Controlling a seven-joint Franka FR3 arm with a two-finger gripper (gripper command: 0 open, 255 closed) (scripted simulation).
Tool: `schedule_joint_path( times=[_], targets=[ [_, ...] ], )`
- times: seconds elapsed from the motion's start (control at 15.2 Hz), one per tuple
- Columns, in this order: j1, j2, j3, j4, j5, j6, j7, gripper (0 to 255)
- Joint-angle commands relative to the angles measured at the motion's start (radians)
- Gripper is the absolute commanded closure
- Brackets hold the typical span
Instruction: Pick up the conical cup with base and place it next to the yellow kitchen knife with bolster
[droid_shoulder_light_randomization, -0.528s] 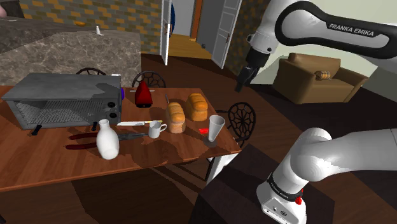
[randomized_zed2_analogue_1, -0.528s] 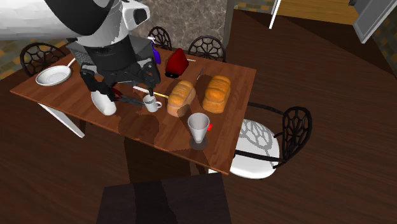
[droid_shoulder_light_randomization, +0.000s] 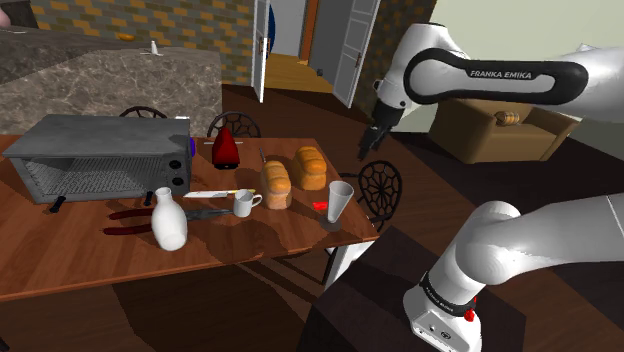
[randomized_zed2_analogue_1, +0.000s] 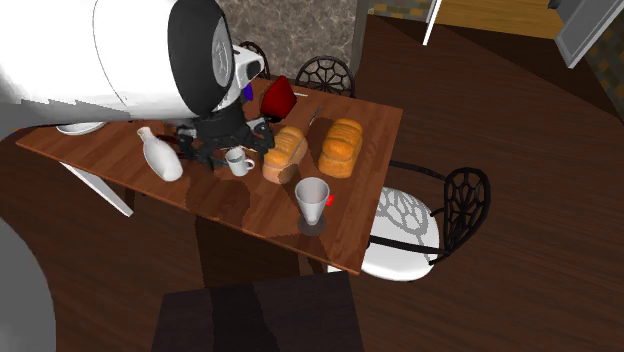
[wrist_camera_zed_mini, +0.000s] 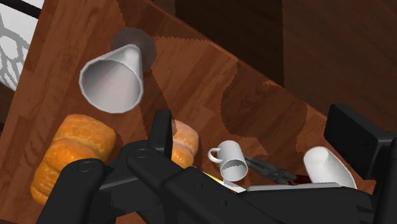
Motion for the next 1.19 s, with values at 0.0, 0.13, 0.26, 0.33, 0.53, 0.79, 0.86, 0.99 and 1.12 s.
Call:
schedule_joint_path(
  times=[0.0,0.13,0.26,0.33,0.53,0.79,0.86,0.99,1.12],
  targets=[
    [-0.005,0.038,-0.009,-0.032,-0.012,0.073,-0.013,0],
    [-0.012,0.085,-0.022,-0.058,-0.025,0.148,-0.028,0],
    [-0.019,0.138,-0.035,-0.079,-0.038,0.224,-0.043,0],
    [-0.023,0.168,-0.041,-0.087,-0.044,0.262,-0.050,0],
    [-0.033,0.265,-0.061,-0.102,-0.061,0.377,-0.071,0],
    [-0.045,0.413,-0.087,-0.099,-0.078,0.526,-0.100,0],
    [-0.047,0.453,-0.093,-0.094,-0.080,0.562,-0.108,0],
    [-0.052,0.534,-0.105,-0.080,-0.083,0.632,-0.123,0],
    [-0.056,0.618,-0.117,-0.059,-0.082,0.697,-0.141,0]
  ],
)
